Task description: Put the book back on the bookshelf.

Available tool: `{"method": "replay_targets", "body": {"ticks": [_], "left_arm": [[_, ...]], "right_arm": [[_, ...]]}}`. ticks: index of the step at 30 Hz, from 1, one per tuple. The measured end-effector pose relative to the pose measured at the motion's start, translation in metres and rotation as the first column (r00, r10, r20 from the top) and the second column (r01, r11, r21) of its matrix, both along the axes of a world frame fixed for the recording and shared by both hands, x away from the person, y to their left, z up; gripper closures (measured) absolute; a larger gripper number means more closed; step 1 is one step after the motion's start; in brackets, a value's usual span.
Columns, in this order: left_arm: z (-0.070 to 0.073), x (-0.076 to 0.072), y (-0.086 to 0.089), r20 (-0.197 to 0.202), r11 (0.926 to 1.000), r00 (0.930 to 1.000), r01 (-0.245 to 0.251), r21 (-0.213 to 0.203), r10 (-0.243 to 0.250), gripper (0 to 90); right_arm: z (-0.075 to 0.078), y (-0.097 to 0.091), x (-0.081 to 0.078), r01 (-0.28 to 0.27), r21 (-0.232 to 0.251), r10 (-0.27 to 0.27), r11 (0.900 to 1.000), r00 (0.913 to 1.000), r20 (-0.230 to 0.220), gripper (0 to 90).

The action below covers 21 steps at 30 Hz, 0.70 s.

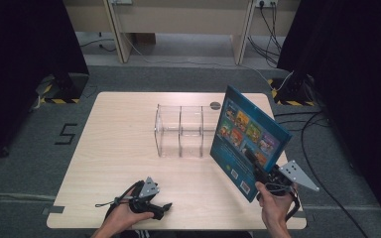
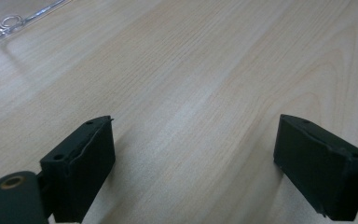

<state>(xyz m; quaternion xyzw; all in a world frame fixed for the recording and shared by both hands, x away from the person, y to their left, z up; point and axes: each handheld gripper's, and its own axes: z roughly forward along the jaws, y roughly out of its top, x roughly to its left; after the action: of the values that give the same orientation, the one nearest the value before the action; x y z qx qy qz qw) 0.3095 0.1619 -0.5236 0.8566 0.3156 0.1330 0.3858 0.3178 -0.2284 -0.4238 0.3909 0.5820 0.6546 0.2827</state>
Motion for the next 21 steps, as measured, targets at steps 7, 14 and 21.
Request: {"method": "replay_targets", "body": {"ticks": [7,14,21], "left_arm": [[0.0,0.0,0.0,0.0,1.0,1.0,0.003,0.002,-0.003,11.3],[0.0,0.0,0.0,0.001,1.0,1.0,0.001,0.0,-0.001,11.0],[0.0,0.0,0.0,0.002,1.0,1.0,0.002,-0.001,-0.002,11.0]], "right_arm": [[0.001,0.005,0.009,0.006,-0.018,-0.006,0.9998,1.0,0.008,82.7],[0.004,0.01,0.018,0.013,-0.017,-0.013,0.9998,0.9998,0.014,82.7],[0.006,0.016,0.028,0.018,-0.026,-0.018,0.9995,0.9997,0.018,82.7]]}}
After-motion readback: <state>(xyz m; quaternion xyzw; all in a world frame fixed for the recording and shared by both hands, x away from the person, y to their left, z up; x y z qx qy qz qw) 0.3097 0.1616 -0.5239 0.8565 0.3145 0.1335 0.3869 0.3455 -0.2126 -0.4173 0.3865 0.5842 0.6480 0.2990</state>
